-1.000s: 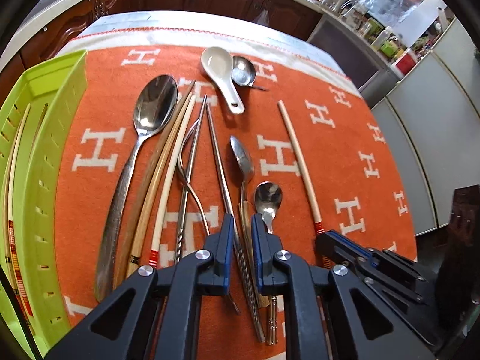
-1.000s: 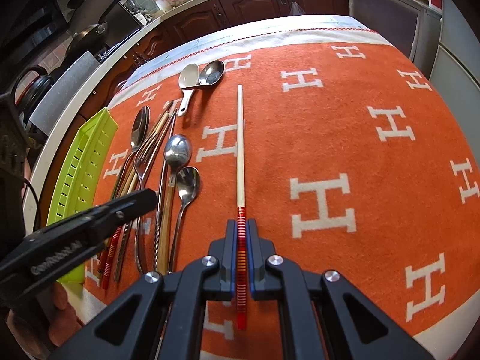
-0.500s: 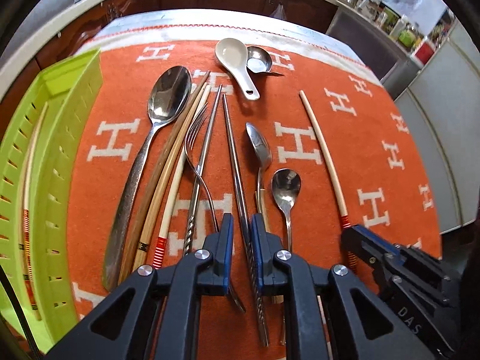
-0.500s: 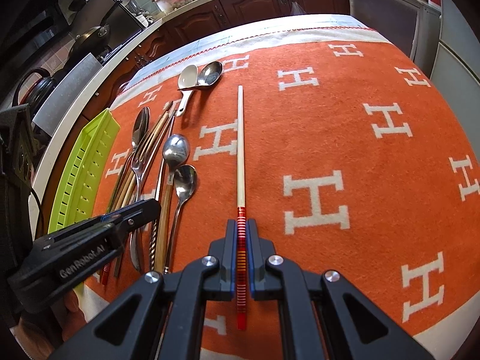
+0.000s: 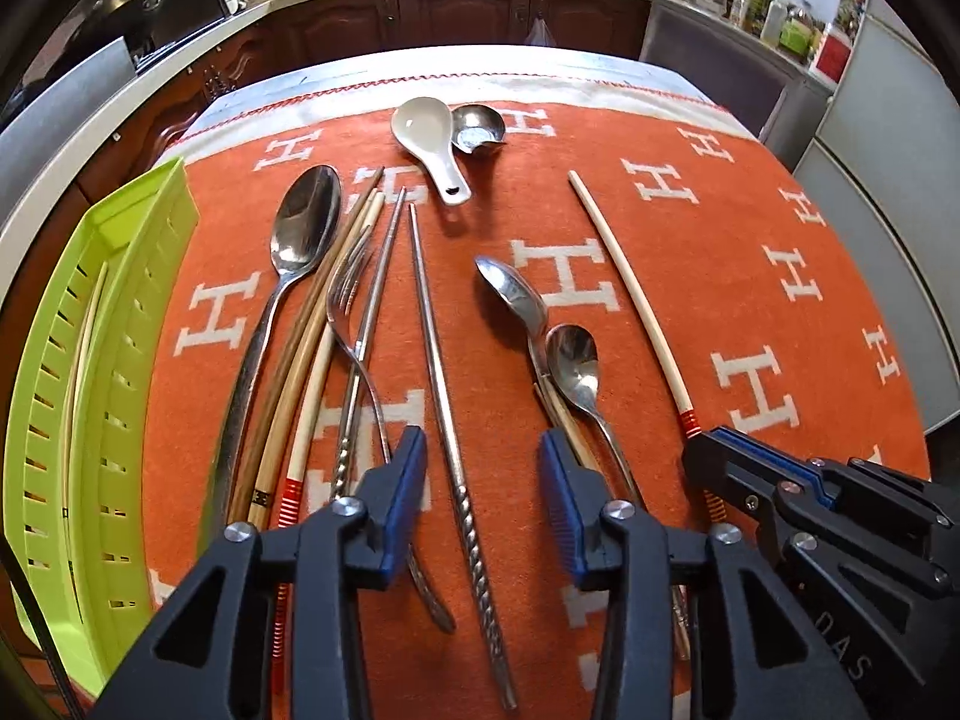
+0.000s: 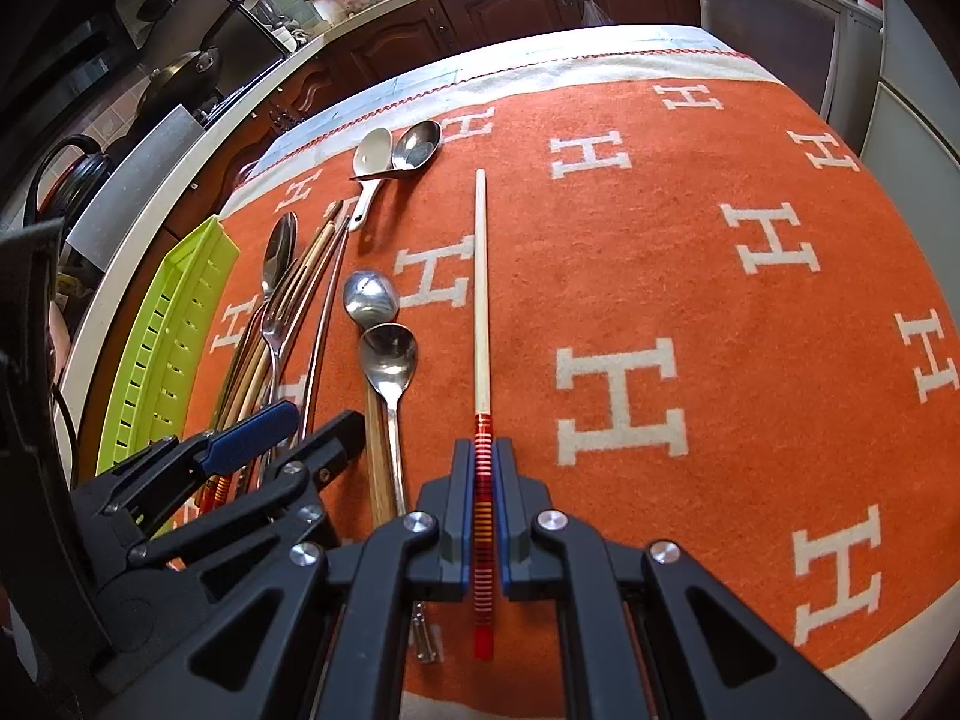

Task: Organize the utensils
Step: 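Grasp the twisted steel rod with left tool while right tool holds the chopstick, then carry rod and chopstick into the green tray and open both tools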

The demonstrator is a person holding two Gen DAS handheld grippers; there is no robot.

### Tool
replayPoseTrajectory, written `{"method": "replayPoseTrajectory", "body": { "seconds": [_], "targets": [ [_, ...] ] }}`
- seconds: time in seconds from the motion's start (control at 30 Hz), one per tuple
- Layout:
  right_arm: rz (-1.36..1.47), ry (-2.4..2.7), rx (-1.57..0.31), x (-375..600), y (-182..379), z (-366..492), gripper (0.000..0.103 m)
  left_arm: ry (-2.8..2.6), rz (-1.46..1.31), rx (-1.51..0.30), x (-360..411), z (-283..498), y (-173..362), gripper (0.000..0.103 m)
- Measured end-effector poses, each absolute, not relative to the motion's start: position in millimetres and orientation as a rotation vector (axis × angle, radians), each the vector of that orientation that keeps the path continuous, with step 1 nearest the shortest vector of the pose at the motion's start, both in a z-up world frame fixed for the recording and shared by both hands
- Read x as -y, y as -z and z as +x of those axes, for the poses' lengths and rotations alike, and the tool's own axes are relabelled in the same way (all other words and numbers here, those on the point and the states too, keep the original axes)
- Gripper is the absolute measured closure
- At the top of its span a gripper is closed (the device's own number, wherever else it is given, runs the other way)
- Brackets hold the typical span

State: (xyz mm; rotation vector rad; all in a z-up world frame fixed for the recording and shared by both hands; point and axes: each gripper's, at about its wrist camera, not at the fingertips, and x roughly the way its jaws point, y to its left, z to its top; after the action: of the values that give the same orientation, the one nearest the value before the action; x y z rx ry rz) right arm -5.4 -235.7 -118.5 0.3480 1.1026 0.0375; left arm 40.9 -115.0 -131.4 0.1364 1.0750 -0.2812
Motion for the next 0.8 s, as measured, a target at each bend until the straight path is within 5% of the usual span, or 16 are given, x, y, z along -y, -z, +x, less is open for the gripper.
{"method": "replayPoseTrajectory", "body": {
  "seconds": [0.03, 0.13, 0.8],
  "targets": [
    [0.327, -0.037, -1.102, 234, 118, -4, 0.097, 0.280, 0.135, -1.071, 114, 41, 132, 0.093],
    [0.262, -0.033, -1.105, 226, 118, 1, 0.097, 0.315, 0.066, -1.084, 103, 45, 132, 0.099],
    [0.420, -0.010, -0.974, 241, 80, -15, 0.098, 0.377, -0.057, -0.884, 37, 20, 48, 0.099]
  ]
}}
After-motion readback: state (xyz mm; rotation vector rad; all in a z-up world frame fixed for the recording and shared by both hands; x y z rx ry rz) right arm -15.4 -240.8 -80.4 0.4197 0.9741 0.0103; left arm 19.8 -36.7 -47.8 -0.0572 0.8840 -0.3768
